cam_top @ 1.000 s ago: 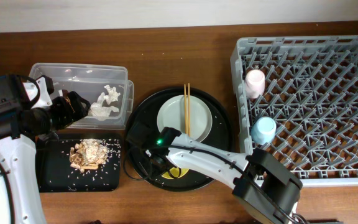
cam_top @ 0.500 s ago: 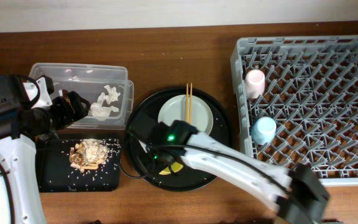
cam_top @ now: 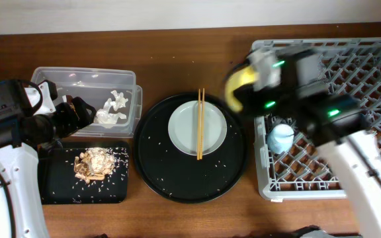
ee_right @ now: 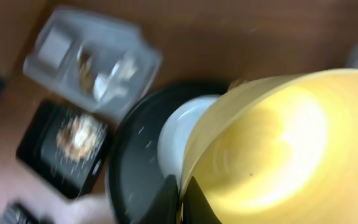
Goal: Sort waste into correct bins and load items into the dishwasher rack
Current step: 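Carry the yellow bowl to the rack and set it down upside down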
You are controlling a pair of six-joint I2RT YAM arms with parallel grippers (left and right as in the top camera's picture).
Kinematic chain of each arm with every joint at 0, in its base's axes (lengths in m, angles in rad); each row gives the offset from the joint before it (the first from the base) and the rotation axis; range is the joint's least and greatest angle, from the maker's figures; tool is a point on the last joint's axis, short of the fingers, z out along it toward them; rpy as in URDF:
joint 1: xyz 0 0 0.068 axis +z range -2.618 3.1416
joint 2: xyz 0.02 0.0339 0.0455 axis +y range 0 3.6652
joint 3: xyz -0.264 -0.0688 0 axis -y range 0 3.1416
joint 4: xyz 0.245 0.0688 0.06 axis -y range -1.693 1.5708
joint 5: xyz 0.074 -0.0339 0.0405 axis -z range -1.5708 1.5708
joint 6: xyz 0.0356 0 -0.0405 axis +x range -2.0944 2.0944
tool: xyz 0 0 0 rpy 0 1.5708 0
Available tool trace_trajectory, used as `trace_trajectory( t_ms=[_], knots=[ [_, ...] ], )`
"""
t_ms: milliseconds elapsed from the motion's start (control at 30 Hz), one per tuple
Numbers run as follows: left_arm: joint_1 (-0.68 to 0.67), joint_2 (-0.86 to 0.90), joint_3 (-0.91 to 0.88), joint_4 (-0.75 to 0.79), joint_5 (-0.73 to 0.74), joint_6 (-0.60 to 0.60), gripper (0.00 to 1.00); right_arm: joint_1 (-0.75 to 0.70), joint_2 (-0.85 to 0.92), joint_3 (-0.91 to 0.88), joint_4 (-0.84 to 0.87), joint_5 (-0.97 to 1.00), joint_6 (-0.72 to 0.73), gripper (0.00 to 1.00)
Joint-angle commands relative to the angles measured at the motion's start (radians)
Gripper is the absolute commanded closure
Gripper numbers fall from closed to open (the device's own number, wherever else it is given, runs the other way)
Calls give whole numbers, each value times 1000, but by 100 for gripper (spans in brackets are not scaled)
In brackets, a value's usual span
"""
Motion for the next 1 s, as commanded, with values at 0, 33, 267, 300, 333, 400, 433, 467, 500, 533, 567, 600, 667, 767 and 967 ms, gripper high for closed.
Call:
trace_trajectory(
  t_ms=[0,33,267,300,333,400,433,467,500,533,567,600,667,767,967],
  knots=[
    [5,-21,-8,-2,-8,6,0,-225,20,17,55,-244,-72,96],
    [5,-21,-8,-2,-8,6,0,-292,37,17,91,-303,-100,96],
    [5,-21,-8,-2,-8,6,0,-557,246,17,383,-730,-111,96],
    [5,-21,-8,-2,-8,6,0,-573,281,17,414,-760,-111,96],
    [5,-21,-8,-2,-8,6,0,-586,316,17,445,-791,-111,96],
    [5,-21,-8,-2,-8,6,0,-610,387,17,507,-867,-110,96],
    [5,-21,-8,-2,-8,6,0,-629,447,17,556,-937,-108,96],
    [5,-21,-8,-2,-8,6,0,-639,477,17,576,-961,-108,96],
    [5,-21,-8,-2,-8,6,0,-649,505,17,587,-969,-108,96],
    [5,-21,-8,-2,-8,6,0,-660,538,17,593,-968,-108,96],
    [5,-21,-8,-2,-8,6,0,-668,562,17,596,-968,-109,96],
    [5,-21,-8,-2,-8,6,0,-676,591,17,601,-968,-109,96],
    [5,-21,-8,-1,-8,6,0,-691,634,17,609,-967,-112,96],
    [5,-21,-8,-2,-8,6,0,-713,684,17,611,-964,-112,96],
    [5,-21,-8,-2,-8,6,0,-764,743,17,542,-964,-108,96]
  ],
)
